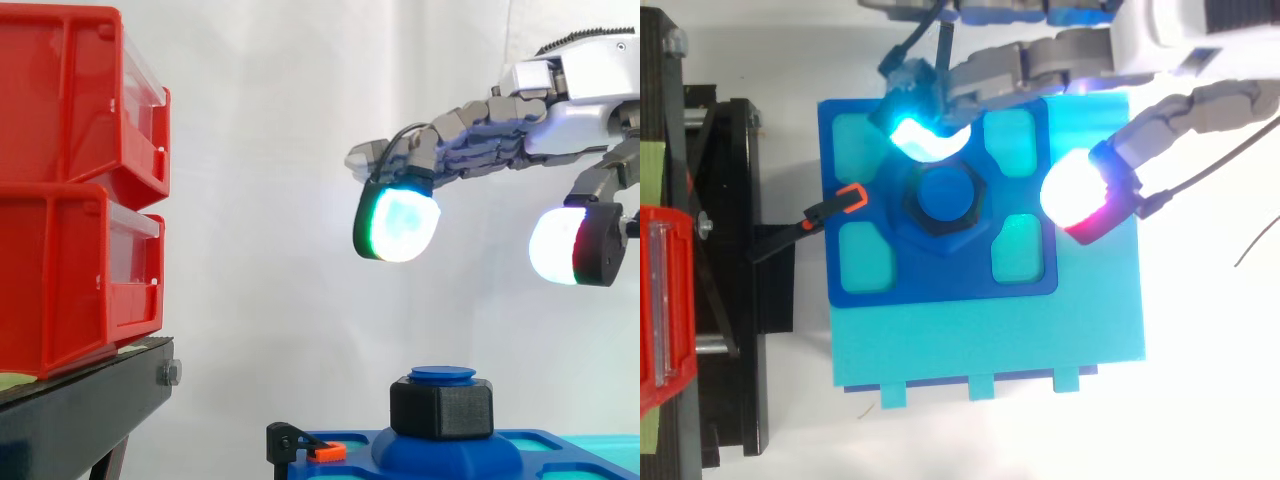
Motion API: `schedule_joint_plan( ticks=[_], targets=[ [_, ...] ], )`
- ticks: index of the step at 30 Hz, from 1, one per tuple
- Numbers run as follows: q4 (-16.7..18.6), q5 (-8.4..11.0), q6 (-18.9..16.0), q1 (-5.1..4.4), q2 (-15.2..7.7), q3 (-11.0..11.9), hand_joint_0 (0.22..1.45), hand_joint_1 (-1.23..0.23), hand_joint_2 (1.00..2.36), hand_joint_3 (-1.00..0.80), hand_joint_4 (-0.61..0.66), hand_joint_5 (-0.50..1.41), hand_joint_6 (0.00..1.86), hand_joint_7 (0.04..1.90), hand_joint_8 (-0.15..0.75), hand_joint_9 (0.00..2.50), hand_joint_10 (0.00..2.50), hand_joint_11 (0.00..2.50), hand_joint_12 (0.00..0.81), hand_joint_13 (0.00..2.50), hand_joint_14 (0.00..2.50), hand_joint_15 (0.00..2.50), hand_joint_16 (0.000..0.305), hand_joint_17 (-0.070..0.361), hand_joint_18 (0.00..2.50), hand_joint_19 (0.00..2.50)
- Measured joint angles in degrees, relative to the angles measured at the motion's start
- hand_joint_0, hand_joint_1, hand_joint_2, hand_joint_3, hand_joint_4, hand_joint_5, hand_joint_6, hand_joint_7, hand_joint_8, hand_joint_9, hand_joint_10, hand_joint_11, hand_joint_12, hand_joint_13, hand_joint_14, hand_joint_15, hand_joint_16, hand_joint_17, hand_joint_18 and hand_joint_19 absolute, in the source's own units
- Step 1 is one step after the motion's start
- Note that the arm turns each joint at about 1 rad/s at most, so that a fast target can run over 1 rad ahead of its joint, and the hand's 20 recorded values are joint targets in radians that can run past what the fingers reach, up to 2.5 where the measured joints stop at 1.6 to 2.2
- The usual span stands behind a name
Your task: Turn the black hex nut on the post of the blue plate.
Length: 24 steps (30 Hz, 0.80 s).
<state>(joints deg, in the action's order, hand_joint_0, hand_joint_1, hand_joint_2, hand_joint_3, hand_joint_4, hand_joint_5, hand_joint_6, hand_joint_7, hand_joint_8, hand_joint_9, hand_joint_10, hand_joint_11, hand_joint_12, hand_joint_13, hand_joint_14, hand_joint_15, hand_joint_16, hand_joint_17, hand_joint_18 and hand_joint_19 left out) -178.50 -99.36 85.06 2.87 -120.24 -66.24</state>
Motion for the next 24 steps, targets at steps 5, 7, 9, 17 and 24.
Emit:
schedule_joint_plan(
  ticks=[5, 7, 9, 17, 24],
  targets=[
    [1.85, 0.50, 0.01, -0.94, -0.38, -0.16, 0.49, -0.80, 1.00, -0.50, -0.09, -0.30, 0.50, 0.78, 0.045, 0.00, 0.00, 0.00, 0.241, 0.00, 0.00, 0.04, 0.033, 0.073, 0.00, 0.14],
    [2.47, 0.64, 0.04, -1.26, -0.41, -0.58, 0.49, -0.79, 1.00, -0.50, -0.08, -0.30, 0.50, 0.79, 0.046, 0.00, 0.00, 0.00, 0.241, 0.00, 0.00, 0.04, 0.033, 0.073, 0.00, 0.14],
    [3.57, 1.07, 0.08, -1.63, -0.41, -1.35, 0.49, -0.79, 1.00, -0.50, -0.08, -0.30, 0.50, 0.78, 0.045, 0.00, 0.00, 0.00, 0.241, 0.00, 0.00, 0.03, 0.032, 0.073, 0.00, 0.13],
    [8.61, 2.94, 0.10, -3.02, -0.46, -4.60, 0.50, -0.79, 1.00, -0.50, -0.08, -0.30, 0.50, 0.78, 0.043, 0.00, 0.00, 0.00, 0.238, 0.00, 0.00, 0.03, 0.032, 0.072, 0.00, 0.14],
    [11.13, 3.35, 0.00, -3.29, -0.46, -7.38, 0.50, -0.78, 1.00, -0.50, -0.08, -0.30, 0.50, 0.79, 0.042, 0.00, 0.00, 0.00, 0.237, 0.00, 0.00, 0.03, 0.032, 0.072, 0.00, 0.15]
  ],
)
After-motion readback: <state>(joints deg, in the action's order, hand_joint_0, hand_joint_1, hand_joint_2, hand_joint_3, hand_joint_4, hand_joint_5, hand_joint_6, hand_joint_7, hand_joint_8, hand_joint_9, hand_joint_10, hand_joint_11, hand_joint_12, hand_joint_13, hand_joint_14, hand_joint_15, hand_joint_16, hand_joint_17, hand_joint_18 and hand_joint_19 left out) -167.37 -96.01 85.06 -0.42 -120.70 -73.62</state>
